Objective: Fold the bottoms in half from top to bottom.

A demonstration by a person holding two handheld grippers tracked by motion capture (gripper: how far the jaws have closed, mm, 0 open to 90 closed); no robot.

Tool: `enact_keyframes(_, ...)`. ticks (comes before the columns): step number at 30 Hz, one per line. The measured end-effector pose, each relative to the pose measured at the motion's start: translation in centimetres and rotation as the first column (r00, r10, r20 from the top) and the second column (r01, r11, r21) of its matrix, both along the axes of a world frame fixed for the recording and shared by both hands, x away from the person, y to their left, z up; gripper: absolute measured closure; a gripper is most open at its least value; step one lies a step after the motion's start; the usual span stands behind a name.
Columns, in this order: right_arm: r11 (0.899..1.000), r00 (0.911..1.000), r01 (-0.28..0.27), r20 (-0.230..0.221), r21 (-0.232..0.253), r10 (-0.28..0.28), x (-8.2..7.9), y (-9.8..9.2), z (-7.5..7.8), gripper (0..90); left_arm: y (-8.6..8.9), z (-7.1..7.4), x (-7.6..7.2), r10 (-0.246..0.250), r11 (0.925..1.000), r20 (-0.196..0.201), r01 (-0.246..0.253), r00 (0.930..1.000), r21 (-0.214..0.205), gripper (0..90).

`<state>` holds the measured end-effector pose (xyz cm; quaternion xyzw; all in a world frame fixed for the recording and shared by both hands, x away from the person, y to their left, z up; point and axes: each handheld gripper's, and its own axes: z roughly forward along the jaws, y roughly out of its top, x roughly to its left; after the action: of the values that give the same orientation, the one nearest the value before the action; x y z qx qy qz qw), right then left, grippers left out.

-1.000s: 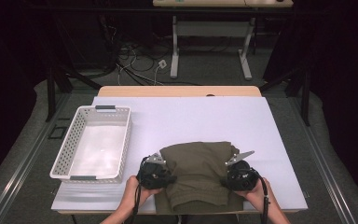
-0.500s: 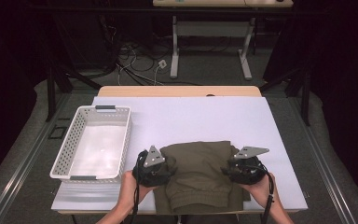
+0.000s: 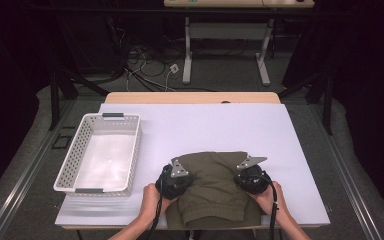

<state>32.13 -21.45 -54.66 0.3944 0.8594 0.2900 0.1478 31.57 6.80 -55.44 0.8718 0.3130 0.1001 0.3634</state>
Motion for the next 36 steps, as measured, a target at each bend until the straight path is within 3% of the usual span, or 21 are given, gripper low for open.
enact_keyframes(4,1.000,1.0000,-0.007,-0.002,0.002,0.007,-0.1,-0.2,0.1,89.9,0.2,0.4,-0.2,0.009,0.9999,0.000,-0.009,1.0000,-0.008,85.0)
enact_keyframes(7,0.999,0.9998,-0.014,0.015,0.043,0.014,-0.4,-0.6,0.7,78.1,0.8,1.3,-0.3,0.024,0.9993,0.017,-0.024,0.9996,-0.029,71.7)
enact_keyframes(9,0.998,0.9993,-0.018,0.033,0.059,0.016,-0.7,-0.8,1.1,70.3,1.1,1.9,-0.6,0.045,0.9984,0.025,-0.044,0.9987,-0.035,58.2)
enact_keyframes(12,0.997,0.9992,-0.005,0.041,0.075,0.002,-1.2,-1.2,1.7,53.3,1.5,2.6,-1.2,0.060,0.9976,0.044,-0.058,0.9972,-0.038,40.6)
enact_keyframes(13,0.996,0.9983,-0.002,0.057,0.092,-0.003,-1.3,-1.3,1.7,48.8,1.6,2.7,-1.4,0.057,0.9977,0.037,-0.055,0.9977,-0.039,37.3)
enact_keyframes(18,0.996,0.9994,0.014,0.030,0.089,-0.017,-1.5,-1.7,2.0,28.3,2.6,2.9,-2.2,0.092,0.9953,0.035,-0.091,0.9951,-0.034,22.2)
enact_keyframes(21,0.997,0.9995,0.010,0.028,0.079,-0.012,-1.6,-1.9,2.1,21.9,3.1,2.8,-2.4,0.108,0.9937,0.031,-0.107,0.9937,-0.034,15.2)
enact_keyframes(25,0.996,0.9992,0.015,0.036,0.091,-0.018,-1.7,-2.1,2.2,16.5,3.6,2.6,-2.6,0.133,0.9906,0.006,-0.133,0.9910,-0.030,9.6)
enact_keyframes(36,0.996,0.9990,0.020,0.037,0.090,-0.024,-1.6,-2.4,2.3,14.6,3.7,2.1,-2.6,0.178,0.9840,-0.033,-0.178,0.9835,0.008,0.0)
